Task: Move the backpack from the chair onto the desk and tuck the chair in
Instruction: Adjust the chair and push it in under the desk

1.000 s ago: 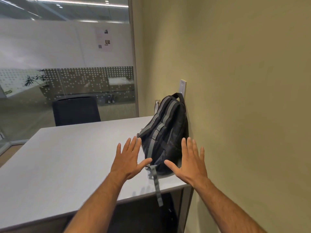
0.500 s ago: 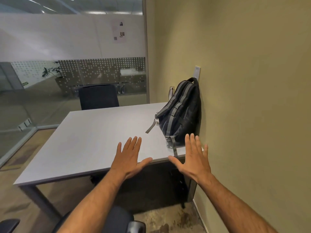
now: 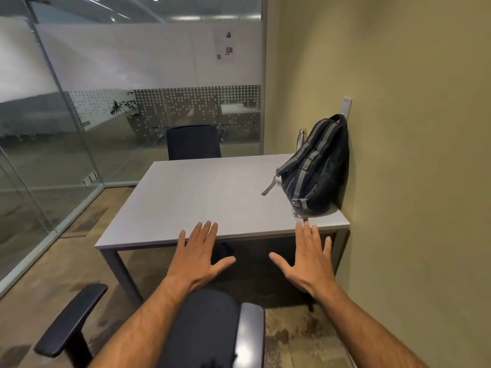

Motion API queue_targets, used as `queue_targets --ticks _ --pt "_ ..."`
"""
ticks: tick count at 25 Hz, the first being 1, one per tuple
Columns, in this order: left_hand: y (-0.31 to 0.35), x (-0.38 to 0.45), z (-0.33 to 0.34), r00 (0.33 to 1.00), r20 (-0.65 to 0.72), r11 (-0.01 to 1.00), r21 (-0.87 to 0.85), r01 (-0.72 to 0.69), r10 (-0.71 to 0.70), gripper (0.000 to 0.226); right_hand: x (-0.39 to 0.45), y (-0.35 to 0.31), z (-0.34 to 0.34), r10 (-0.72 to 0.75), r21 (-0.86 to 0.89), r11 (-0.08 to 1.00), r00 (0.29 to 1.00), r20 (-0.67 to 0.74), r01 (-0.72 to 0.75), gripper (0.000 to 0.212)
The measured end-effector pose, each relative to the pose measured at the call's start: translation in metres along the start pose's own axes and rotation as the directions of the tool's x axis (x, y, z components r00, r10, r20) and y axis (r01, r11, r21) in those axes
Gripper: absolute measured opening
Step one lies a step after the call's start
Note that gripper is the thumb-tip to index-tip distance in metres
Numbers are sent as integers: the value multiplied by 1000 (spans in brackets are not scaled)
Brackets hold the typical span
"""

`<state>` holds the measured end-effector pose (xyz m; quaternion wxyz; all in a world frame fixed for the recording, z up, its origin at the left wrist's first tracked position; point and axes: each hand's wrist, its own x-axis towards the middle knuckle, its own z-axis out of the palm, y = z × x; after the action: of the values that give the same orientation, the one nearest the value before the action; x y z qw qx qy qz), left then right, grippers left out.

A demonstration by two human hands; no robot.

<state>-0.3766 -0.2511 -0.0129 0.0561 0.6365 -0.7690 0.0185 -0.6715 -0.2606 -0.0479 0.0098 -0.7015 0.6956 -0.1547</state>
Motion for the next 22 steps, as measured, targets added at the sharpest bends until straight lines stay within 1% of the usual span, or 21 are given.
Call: queue_targets --ticks 6,11,16,19,22 --pt "-78 -42 1 1000 9 1000 -13 -8 8 113 -43 -68 7 48 -21 999 999 19 -47 123" --pt "-155 -77 5 997 11 993 -84 -77 79 110 -80 -159 19 107 -37 994 994 0 -107 119" --pt "-227 -129 -2 994 46 983 -161 -89 97 102 -125 -246 21 123 -46 991 992 -1 -122 123" --pt "-249 -156 -10 992 56 981 -166 -99 110 100 -154 -282 15 129 -20 991 992 12 -129 127" --pt "-252 -182 -17 988 79 974 -193 -118 135 100 -185 -305 9 105 -18 994 994 35 -105 124"
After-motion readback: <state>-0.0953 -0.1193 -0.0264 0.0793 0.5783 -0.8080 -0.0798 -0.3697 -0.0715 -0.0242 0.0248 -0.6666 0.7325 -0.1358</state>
